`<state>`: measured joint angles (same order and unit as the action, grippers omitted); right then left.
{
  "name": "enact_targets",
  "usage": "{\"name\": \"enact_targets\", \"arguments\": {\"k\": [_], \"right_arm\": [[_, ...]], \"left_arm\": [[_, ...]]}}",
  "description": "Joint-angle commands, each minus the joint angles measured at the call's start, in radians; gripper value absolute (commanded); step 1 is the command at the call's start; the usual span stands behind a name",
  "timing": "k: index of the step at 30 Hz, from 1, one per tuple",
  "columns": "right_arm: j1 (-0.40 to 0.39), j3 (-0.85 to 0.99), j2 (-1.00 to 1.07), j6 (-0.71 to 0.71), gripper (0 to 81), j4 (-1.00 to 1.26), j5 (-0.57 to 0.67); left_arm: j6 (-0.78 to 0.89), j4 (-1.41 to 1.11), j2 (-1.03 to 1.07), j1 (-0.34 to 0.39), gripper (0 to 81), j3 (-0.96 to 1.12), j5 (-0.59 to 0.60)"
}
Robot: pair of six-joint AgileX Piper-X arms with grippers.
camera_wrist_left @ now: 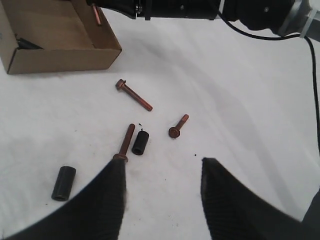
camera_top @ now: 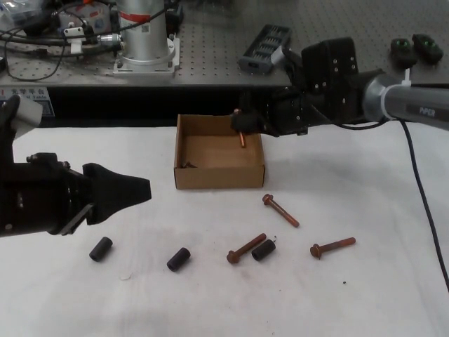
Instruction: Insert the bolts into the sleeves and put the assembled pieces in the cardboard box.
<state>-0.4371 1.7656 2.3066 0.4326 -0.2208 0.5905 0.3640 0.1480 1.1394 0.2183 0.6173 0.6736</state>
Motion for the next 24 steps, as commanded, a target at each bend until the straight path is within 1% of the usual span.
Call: {"name": "enact_targets", "arguments": {"k": [1,4,5,6,11,14,15,17,18,21,24], "right_arm": [[-0.008,0.018,-0.012,0.041,17.3,0.001,0.033],[-0.022,0.018,-0.012,0.054,34.7,0.001,0.042],[-0.026,0.018,-0.012,0.054,37.8,0.001,0.047],[-0.029,0.018,-0.012,0.054,39.1,0.001,0.049],[-0.032,0.018,-0.012,0.054,33.5,0.001,0.064],[-0.032,0.018,-0.016,0.093,33.0,0.001,0.123],[-0.029,0.018,-0.023,0.102,32.8,-0.008,0.136],[-0.018,0.018,-0.049,0.088,29.9,-0.041,0.141],[-0.015,0.018,-0.064,0.067,27.9,-0.059,0.141],[0.001,0.016,-0.145,-0.074,21.6,-0.167,0.126],[0.009,0.015,-0.24,-0.287,20.8,-0.39,0.022]], "left_arm": [[0.004,-0.015,-0.017,-0.002,34.8,0.009,0.02],[0.004,-0.015,-0.023,-0.002,34.8,0.009,0.024],[0.004,-0.015,-0.025,-0.002,34.8,0.009,0.032],[0.004,-0.015,-0.025,-0.002,34.8,0.009,0.043],[0.004,-0.015,-0.025,-0.002,34.8,0.009,0.058],[0.027,-0.015,-0.025,-0.002,34.8,0.009,0.058],[0.027,-0.015,-0.025,-0.002,34.8,0.009,0.055],[0.027,-0.015,-0.025,-0.002,34.8,0.009,0.015],[0.025,-0.015,-0.025,-0.002,34.8,0.009,-0.008],[-0.006,-0.015,-0.025,-0.002,34.8,0.009,-0.095],[-0.05,-0.015,-0.025,0.003,34.8,0.009,-0.151]]}}
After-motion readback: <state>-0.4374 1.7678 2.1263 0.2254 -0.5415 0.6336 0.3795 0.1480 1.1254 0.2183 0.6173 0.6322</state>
